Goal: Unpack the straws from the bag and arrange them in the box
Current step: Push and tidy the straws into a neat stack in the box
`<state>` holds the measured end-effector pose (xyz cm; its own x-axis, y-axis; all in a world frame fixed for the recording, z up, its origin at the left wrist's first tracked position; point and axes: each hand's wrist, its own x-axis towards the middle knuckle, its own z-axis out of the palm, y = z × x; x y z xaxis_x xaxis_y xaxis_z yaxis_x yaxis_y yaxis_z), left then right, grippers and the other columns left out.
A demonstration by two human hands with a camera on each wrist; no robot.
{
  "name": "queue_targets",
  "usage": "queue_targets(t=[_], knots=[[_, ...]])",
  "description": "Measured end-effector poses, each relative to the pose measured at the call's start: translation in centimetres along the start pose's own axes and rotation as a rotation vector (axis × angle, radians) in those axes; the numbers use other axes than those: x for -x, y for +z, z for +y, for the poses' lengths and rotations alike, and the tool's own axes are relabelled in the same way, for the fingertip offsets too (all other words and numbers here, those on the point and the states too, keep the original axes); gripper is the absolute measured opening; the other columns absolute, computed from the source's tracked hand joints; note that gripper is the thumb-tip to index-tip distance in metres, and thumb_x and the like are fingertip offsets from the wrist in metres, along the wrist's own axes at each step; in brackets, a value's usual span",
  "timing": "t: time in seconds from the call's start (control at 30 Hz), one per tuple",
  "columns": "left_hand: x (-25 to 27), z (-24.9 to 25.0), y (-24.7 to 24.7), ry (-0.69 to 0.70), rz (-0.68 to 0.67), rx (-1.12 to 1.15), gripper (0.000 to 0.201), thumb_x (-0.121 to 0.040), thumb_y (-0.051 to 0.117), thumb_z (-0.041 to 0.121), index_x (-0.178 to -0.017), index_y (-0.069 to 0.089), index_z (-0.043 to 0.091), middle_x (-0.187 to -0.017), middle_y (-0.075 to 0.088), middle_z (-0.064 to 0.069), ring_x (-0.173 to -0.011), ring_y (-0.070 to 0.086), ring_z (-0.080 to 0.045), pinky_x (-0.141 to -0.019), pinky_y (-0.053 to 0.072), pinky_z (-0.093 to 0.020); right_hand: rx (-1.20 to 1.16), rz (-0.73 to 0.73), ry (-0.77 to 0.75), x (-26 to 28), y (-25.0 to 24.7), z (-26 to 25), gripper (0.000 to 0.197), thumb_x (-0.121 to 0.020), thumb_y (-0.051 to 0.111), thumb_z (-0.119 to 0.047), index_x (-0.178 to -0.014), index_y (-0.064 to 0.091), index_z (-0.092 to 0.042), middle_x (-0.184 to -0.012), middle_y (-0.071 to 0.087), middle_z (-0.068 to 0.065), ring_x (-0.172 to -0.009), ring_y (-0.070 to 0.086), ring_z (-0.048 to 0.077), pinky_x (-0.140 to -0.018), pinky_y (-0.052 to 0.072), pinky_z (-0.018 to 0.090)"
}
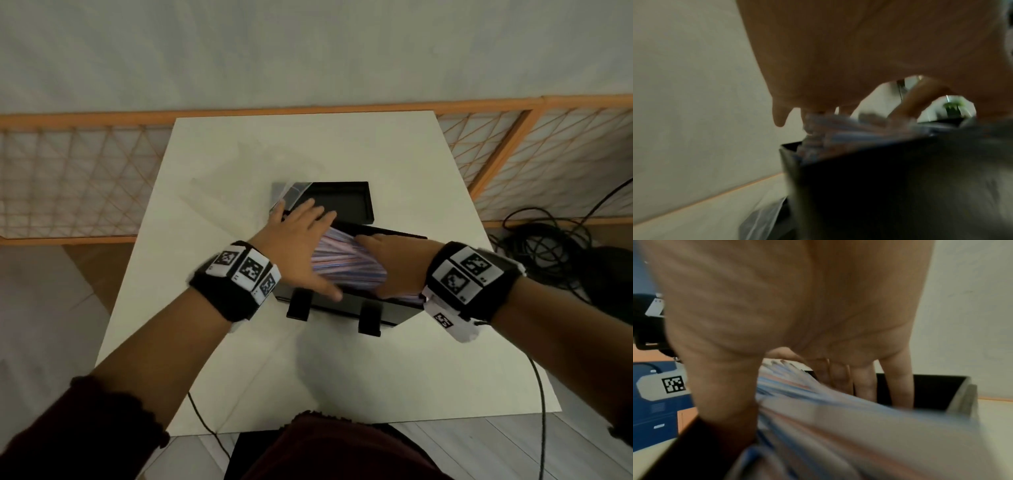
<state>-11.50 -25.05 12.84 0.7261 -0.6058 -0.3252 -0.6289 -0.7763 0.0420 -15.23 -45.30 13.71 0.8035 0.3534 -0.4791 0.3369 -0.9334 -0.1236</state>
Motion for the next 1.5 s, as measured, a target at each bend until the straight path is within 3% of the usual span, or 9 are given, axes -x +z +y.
queue_targets(t=[0.1,0.3,0.43,0.57,0.83,1.0,1.1,1.3,1.5], knots=[[0.1,-0.7,1.0,-0.012,-0.008,-0.073,0.131,-0.054,0.053,0.088,-0.150,-0.006,0.021,-0.159,0.000,0.002,-0.146,0.000,-0.018,-0.116,-0.002,-0.051,0.049,-0.028,0.018,-0.6,0.0,-0.1,0.098,-0.072,0.074,-0.035,-0.147,0.015,-0.013,-0.137,0.041,0.008,-0.116,0.053,0.027,-0.095,0.045,0.033],[-0.6,-1.6,0.8,-0.116,0.098,-0.023,0.127,-0.056,0.059,0.083,-0.150,0.006,0.016,-0.156,0.015,-0.003,-0.143,0.016,-0.023,-0.116,0.015,-0.043,0.123,0.137,0.032,-2.9,-1.8,-0.5,0.058,-0.080,0.065,-0.031,-0.127,0.038,-0.009,-0.121,0.053,0.014,-0.108,0.058,0.033,-0.086,0.046,0.036],[-1.0,-2.6,-0.1,-0.188,0.055,0.062,0.132,-0.055,0.058,0.085,-0.150,0.001,0.014,-0.158,0.009,-0.004,-0.145,0.011,-0.023,-0.117,0.006,-0.053,0.070,0.144,0.048,-3.7,-3.4,0.3,0.078,-0.077,0.068,-0.039,-0.140,0.029,-0.014,-0.129,0.047,0.012,-0.116,0.052,0.033,-0.094,0.046,0.040],[-0.5,-3.4,-0.3,-0.120,0.078,0.138,0.123,-0.061,0.053,0.084,-0.150,-0.003,0.018,-0.159,-0.003,0.002,-0.147,-0.001,-0.016,-0.118,-0.001,-0.050,0.116,0.113,0.125,-3.9,-3.2,1.6,0.087,-0.076,0.068,-0.041,-0.146,0.021,-0.020,-0.138,0.042,0.009,-0.123,0.048,0.032,-0.097,0.044,0.043],[-0.9,-5.0,-0.7,-0.027,0.014,0.191,0.092,-0.081,0.056,0.061,-0.150,0.017,0.015,-0.159,0.006,-0.003,-0.145,0.013,-0.021,-0.117,0.013,-0.031,0.055,0.210,0.219,-4.9,-1.5,1.9,0.049,-0.083,0.057,-0.035,-0.128,0.042,-0.022,-0.124,0.055,0.003,-0.114,0.054,0.026,-0.101,0.029,0.044],[-1.0,-5.7,-1.1,0.044,0.059,0.165,0.069,-0.091,0.051,0.049,-0.146,0.029,0.014,-0.152,0.031,-0.003,-0.135,0.034,-0.021,-0.110,0.026,-0.031,0.091,0.305,0.189,-3.6,-1.8,1.8,0.074,-0.078,0.063,-0.044,-0.141,0.030,-0.024,-0.139,0.041,0.004,-0.128,0.040,0.027,-0.109,0.022,0.049],[-1.4,-6.3,-1.4,0.022,0.109,0.125,0.060,-0.095,0.047,0.040,-0.147,0.027,0.017,-0.152,0.030,-0.002,-0.138,0.032,-0.021,-0.113,0.024,-0.041,0.098,0.369,0.070,-3.3,-2.3,1.3,0.077,-0.079,0.064,-0.043,-0.143,0.028,-0.024,-0.145,0.035,0.002,-0.133,0.034,0.025,-0.108,0.027,0.045],[-2.1,-4.0,-1.5,0.039,0.084,0.075,0.090,-0.075,0.053,0.074,-0.143,0.029,0.020,-0.140,0.044,0.000,-0.123,0.046,-0.021,-0.105,0.036,-0.037,-0.056,0.169,0.107,-6.1,-1.8,0.1,0.075,-0.082,0.063,-0.041,-0.145,0.026,-0.022,-0.139,0.040,0.007,-0.129,0.042,0.029,-0.105,0.036,0.045],[-2.9,-4.8,-1.7,-0.042,0.071,-0.037,0.089,-0.080,0.050,0.069,-0.148,0.021,0.020,-0.148,0.033,-0.002,-0.134,0.033,-0.024,-0.114,0.021,-0.045,-0.170,0.244,0.134,-6.9,-2.3,0.1,0.055,-0.083,0.064,-0.035,-0.132,0.043,-0.021,-0.127,0.047,0.006,-0.120,0.048,0.028,-0.100,0.035,0.042]])
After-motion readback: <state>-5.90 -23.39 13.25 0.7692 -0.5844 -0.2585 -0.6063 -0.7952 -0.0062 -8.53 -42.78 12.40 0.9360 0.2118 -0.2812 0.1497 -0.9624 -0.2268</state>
